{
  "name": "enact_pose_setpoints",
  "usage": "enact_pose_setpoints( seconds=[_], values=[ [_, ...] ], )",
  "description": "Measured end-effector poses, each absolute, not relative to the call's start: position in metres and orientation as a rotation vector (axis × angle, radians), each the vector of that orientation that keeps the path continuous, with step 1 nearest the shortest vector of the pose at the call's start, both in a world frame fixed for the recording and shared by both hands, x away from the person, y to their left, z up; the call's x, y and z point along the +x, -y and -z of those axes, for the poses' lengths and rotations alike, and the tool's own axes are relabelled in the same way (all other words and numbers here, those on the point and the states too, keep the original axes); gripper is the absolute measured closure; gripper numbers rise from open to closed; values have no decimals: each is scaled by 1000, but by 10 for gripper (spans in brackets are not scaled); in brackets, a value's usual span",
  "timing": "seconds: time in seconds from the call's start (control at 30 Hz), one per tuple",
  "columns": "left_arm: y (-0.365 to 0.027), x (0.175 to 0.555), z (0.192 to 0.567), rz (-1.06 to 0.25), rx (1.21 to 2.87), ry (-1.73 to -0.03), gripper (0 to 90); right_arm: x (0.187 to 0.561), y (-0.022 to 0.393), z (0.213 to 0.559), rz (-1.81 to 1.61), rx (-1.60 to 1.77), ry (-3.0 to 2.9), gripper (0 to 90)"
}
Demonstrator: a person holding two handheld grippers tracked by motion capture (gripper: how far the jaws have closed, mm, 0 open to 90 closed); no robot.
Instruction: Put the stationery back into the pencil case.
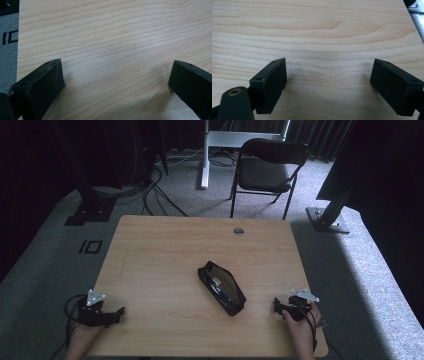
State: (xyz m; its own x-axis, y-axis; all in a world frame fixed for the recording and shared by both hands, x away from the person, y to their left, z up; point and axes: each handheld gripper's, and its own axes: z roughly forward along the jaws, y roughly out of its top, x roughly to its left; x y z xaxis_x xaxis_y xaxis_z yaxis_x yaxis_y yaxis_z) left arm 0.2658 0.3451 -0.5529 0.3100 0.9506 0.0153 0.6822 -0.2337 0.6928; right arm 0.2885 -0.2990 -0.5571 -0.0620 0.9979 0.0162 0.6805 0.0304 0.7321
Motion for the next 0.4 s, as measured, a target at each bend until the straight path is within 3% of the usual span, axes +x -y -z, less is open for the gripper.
enact_pose_setpoints(
  seconds=[0.4],
  values=[
    [-345, 266, 553, -602, 1996, -1450, 3, 288, 300, 557, -784, 1730, -1761, 122]
  ],
)
